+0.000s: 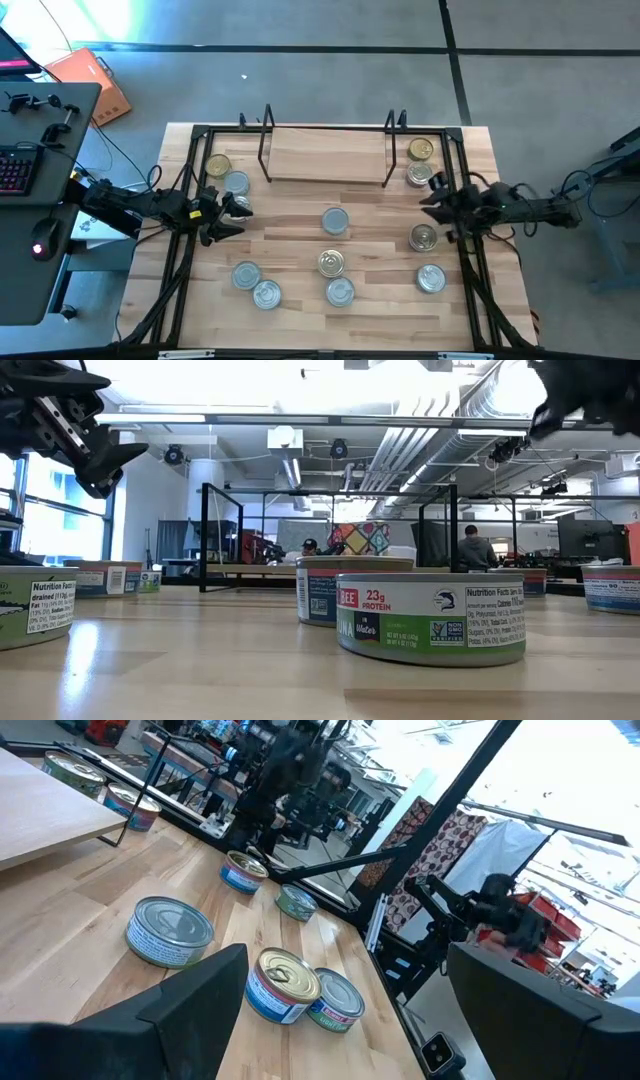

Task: Stack canned seafood by type on shelf
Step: Put the green-white tuna can on the shelf

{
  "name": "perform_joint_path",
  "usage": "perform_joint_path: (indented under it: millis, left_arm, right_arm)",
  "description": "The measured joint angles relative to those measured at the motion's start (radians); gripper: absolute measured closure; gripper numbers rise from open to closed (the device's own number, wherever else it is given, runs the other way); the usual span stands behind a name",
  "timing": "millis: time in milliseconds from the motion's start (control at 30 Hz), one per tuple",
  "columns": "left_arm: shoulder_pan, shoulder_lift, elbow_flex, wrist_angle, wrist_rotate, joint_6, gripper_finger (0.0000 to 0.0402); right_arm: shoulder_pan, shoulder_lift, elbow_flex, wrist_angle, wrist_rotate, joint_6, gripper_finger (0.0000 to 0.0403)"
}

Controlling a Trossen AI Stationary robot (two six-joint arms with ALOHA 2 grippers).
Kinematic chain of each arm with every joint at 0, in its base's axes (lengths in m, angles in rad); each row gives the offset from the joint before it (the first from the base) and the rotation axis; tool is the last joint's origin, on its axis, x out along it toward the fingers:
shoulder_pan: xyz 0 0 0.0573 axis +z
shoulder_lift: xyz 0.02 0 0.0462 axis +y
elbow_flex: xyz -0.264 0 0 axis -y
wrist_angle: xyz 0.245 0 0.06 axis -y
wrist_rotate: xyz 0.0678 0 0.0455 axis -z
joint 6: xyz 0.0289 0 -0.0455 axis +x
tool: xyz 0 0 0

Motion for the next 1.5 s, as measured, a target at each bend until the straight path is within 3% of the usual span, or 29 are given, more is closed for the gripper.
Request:
perform_joint_path:
  millis: [133,367,700,1067,1300,1500]
  left_arm:
    - [0.0,0.0,0.0,0.015,-0.002,-0.029,0.0067]
    - [0.0,0.0,0.0,0.027,-0.001,-0.045,0.0067]
    - [0.0,0.0,0.0,0.027,-0.001,-0.045,0.0067]
    - [0.0,0.0,0.0,0.027,-0.001,-0.045,0.0067]
    - [0.0,0.0,0.0,0.026,-0.001,-0.045,0.0067]
    - [0.0,0.0,0.0,0.02,0.0,-0.045,0.0067]
  right_arm:
    - [0.001,0.042,0.0,0.104,-0.064,0.027,0.0329]
    - [-0.003,0.272,0.0,0.097,0.24,0.098,0.0329]
    - [-0.029,0.661,0.011,0.096,0.275,0.128,0.0318]
    - [-0.029,1.048,0.186,0.043,0.346,0.07,0.0183]
    - [-0.025,1.228,0.232,0.042,0.262,-0.054,0.0087]
    - [-0.02,1.351,0.295,0.065,0.256,-0.105,0.0057]
